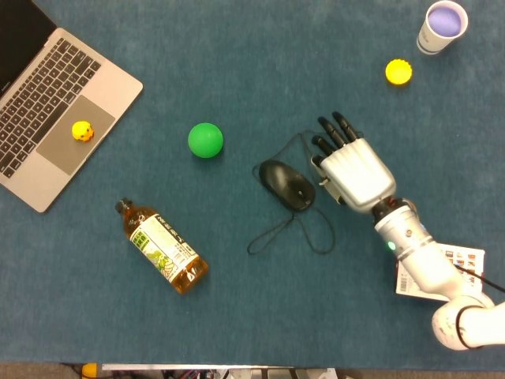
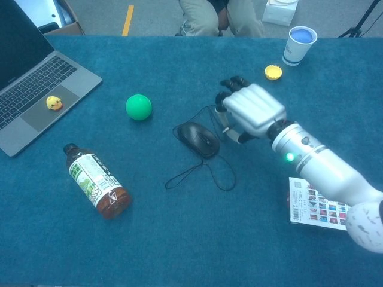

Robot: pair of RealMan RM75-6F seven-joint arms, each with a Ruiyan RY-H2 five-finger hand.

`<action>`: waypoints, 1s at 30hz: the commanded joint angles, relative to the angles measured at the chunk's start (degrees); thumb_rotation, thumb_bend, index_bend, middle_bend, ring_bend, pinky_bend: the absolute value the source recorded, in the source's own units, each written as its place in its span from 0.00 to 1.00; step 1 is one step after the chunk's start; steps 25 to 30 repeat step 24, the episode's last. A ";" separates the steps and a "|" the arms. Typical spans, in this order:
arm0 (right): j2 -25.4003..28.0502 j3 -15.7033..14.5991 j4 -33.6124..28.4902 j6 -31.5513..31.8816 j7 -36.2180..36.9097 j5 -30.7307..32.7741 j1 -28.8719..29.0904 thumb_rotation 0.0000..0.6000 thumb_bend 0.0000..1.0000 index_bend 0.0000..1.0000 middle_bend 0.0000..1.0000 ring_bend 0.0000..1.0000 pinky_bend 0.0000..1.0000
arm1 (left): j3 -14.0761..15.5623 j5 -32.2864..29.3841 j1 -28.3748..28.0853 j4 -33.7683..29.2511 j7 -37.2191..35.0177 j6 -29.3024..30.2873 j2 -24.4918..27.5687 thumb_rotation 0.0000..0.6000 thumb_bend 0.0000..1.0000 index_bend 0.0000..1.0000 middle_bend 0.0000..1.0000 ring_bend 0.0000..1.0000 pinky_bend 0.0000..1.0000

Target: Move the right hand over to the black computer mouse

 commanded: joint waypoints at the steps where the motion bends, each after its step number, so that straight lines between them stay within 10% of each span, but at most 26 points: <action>1: 4.05 3.14 -6.57 2.61 3.65 -0.61 -0.54 1.00 0.36 0.65 0.29 0.03 0.02 | 0.04 0.13 -0.09 -0.35 0.38 -0.05 0.01 1.00 0.15 0.28 0.20 0.16 0.09; 12: 8.61 8.25 -16.80 6.75 13.57 -0.67 -2.00 1.00 0.36 0.65 0.29 0.03 0.02 | 0.22 0.50 -0.13 -1.97 2.01 0.15 0.56 1.00 0.15 0.28 0.20 0.16 0.09; 30: 10.38 8.01 -19.01 9.20 15.92 -2.74 -2.83 1.00 0.36 0.66 0.29 0.03 0.02 | 0.39 0.77 -0.11 -3.20 3.13 0.34 0.96 1.00 0.15 0.28 0.20 0.16 0.09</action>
